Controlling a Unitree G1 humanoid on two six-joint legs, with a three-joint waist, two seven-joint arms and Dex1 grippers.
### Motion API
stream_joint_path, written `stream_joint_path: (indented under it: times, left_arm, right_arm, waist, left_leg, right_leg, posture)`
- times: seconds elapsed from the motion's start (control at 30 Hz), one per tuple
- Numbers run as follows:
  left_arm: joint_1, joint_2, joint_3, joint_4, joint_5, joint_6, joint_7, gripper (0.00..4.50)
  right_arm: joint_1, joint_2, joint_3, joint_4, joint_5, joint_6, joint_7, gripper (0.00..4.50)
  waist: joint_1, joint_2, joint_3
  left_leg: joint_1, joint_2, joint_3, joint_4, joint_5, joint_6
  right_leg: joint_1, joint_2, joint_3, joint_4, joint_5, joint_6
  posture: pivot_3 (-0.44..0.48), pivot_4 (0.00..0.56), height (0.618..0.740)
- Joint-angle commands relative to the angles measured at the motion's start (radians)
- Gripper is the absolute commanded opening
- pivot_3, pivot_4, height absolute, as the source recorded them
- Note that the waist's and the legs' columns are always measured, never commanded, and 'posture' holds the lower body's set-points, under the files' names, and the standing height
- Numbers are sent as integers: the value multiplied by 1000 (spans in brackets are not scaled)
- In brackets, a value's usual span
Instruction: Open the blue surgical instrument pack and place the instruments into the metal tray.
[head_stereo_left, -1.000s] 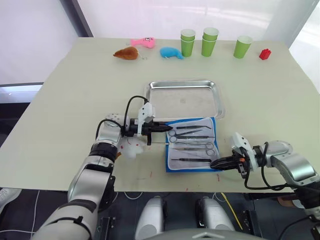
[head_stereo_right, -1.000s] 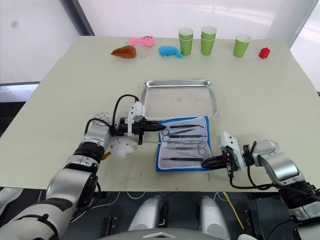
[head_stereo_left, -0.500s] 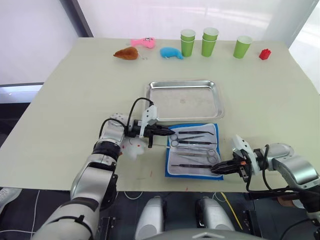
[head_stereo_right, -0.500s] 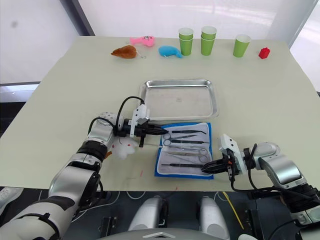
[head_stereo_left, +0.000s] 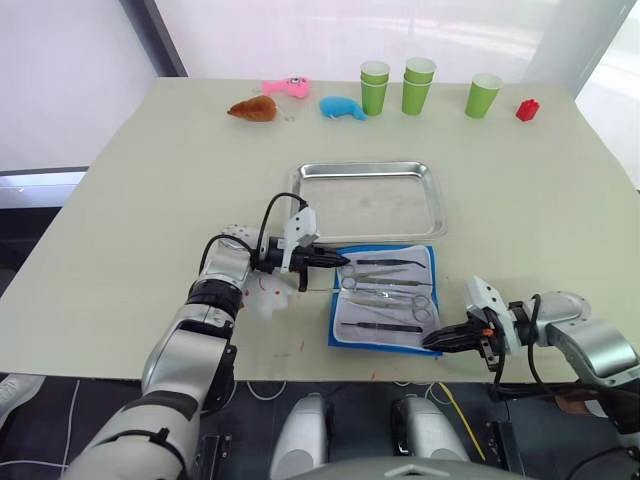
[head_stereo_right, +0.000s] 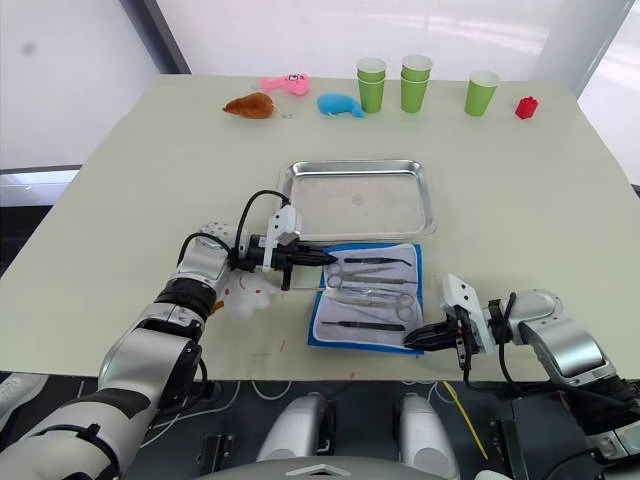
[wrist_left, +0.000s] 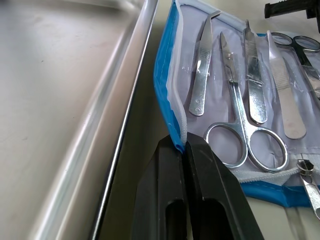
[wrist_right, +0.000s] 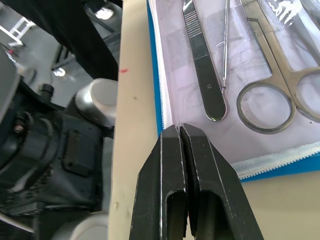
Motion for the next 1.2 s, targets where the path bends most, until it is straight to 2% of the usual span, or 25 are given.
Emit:
stream_joint_path:
  times: [0.03,0.8,1.2]
  left_arm:
    - [31,20,17,22,29,53,108,0]
    - [84,46,8,-58,35,120,103,0]
    - [120,51,29,-112,-12,170,106,0]
  right_arm:
    - [-14,-1,1,32,-39,-59,-6,71]
    - [-5,30,10,101,-96,-193,-22,71]
    - [-3,32,5,114,-84,-217,-16,71]
  waist:
    - [-1,0,-1]
    - [-5,-4,-10]
    - [-8,-4,-10]
  left_leg:
    - [0,0,0,0,0,0]
    - [1,1,0,0,0,0]
    - [2,1,0,0,0,0]
  right_leg:
    - [0,0,0,0,0,0]
    - [0,1,1,0,0,0]
    - [0,2,2,0,0,0]
  posture:
    - [0,150,740]
    - [0,150,740]
    - [0,150,740]
